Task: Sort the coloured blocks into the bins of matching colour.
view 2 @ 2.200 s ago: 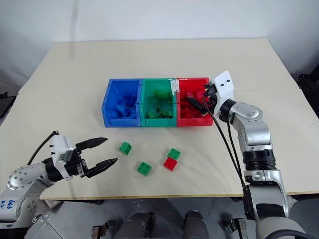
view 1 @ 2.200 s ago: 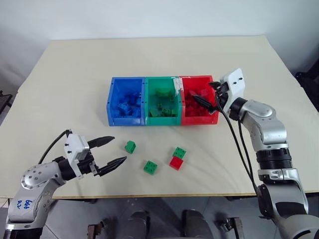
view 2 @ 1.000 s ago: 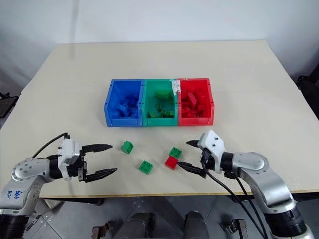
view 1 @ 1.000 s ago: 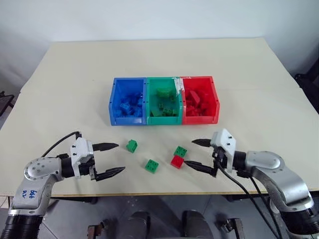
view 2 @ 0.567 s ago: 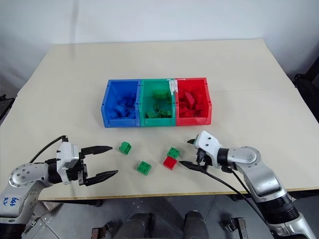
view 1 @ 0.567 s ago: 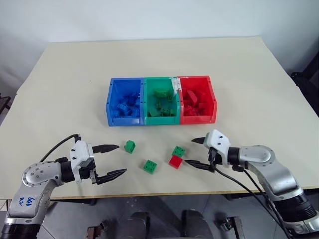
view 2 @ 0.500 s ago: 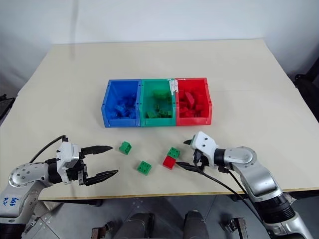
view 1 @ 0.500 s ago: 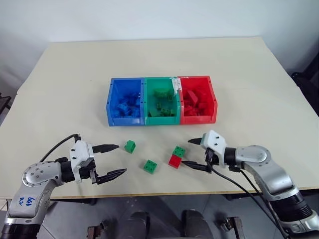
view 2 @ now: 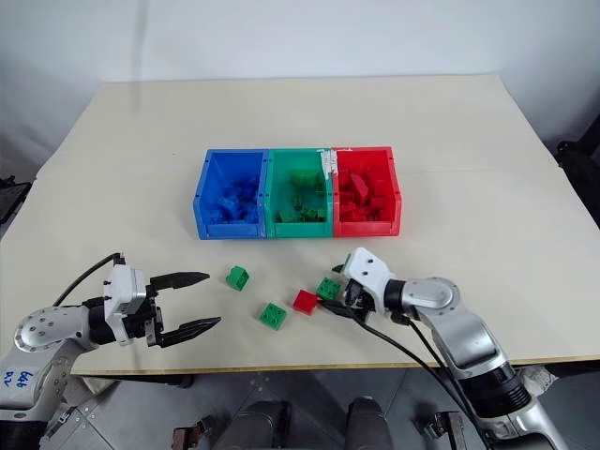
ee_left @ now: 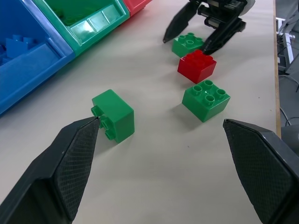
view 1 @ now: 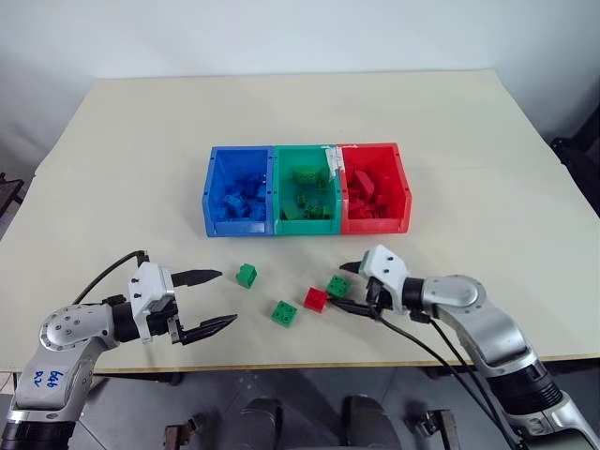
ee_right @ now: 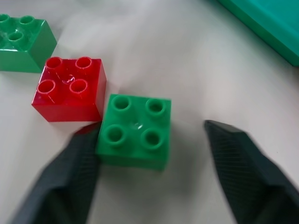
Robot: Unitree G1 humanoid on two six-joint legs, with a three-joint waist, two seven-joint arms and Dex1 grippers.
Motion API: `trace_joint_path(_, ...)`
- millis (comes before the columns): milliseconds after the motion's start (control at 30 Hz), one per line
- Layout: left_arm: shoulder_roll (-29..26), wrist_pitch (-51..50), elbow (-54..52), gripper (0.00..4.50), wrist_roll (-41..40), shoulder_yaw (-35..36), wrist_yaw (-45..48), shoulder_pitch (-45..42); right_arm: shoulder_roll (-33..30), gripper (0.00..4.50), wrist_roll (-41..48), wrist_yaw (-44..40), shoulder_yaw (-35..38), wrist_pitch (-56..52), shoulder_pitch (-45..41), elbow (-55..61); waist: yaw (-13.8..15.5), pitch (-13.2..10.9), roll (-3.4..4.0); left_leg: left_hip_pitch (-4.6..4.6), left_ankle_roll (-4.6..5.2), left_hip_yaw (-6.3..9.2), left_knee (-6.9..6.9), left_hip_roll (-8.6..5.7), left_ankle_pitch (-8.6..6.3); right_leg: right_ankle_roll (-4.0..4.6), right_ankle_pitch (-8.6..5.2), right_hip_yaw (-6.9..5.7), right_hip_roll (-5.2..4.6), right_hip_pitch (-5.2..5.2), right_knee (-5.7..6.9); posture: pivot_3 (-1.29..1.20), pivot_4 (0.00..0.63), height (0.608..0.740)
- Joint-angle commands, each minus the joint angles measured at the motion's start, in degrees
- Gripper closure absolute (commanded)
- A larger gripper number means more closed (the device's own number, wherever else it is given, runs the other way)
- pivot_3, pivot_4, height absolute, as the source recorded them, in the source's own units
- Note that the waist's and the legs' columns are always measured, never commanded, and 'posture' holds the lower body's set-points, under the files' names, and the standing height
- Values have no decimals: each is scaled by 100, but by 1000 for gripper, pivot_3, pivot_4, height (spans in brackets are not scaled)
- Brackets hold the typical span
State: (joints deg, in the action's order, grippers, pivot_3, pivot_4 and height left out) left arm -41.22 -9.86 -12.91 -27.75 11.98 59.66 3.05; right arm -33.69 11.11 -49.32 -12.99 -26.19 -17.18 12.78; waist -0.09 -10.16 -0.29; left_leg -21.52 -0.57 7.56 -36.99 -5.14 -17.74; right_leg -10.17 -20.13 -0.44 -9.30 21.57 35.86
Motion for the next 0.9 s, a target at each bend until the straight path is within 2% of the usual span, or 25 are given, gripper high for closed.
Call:
trace_joint_path(33, 22, 34, -198, 0, -167, 132, 23, 41, -115, 2311, 125, -105, 226, 128, 85, 122, -1, 0, 0, 0, 0, 0, 0, 0, 0, 0, 0, 0, 0, 0, 0, 0, 150, 740)
trace_joint_path(100, 42, 41, -204, 0, -197, 126, 27, 33, -138, 2956, 208, -180, 296, 163, 115, 137, 0, 0, 0, 0, 0, 0, 0, 0, 0, 0, 0, 0, 0, 0, 0, 0, 150, 740)
trace_joint_path(133, 60, 34, -213, 0, -226, 127, 26, 28, -148, 3045, 236, -226, 335, 271, 126, 143, 0, 0, 0, 0, 0, 0, 0, 0, 0, 0, 0, 0, 0, 0, -1, 0, 150, 740)
trace_joint_path(267, 113, -9, -220, 0, -301, 172, -55, 20, -17, 3037, 591, -259, 663, 286, -81, 282, -6, 0, 0, 0, 0, 0, 1, 1, 0, 0, 0, 0, 0, 0, -1, 0, 150, 740)
trace_joint_path(367, 250, -140, -207, 0, -475, 388, -323, 32, 157, 3037, 767, -172, 733, 3, -828, 144, -57, -2, 3, 1, 0, -6, 1, 4, 0, 0, 0, 2, 2, 1, 0, 0, 150, 740)
trace_joint_path(600, 400, -103, -352, 0, -505, 787, -670, 368, 949, 3037, 451, 303, 478, -346, -2845, -1389, -147, -2, 3, 1, -4, 0, 8, 8, -2, 1, 0, 1, 6, 4, 0, 0, 150, 740)
trace_joint_path(733, 505, -68, -504, 0, -479, 828, -757, 560, 1317, 3037, -6, 569, 314, 45, -3461, -2482, -160, -2, 3, 1, -4, 2, 16, 6, -3, 2, 0, 1, 4, 12, 3, 0, 150, 740)
trace_joint_path(900, 559, -87, -654, 0, -467, 824, -809, 735, 1534, 1348, -151, 551, 351, 503, -3750, -3171, -154, -2, 3, -1, -3, 8, 20, -2, -4, 4, 1, -1, 0, 13, 6, 0, 150, 740)
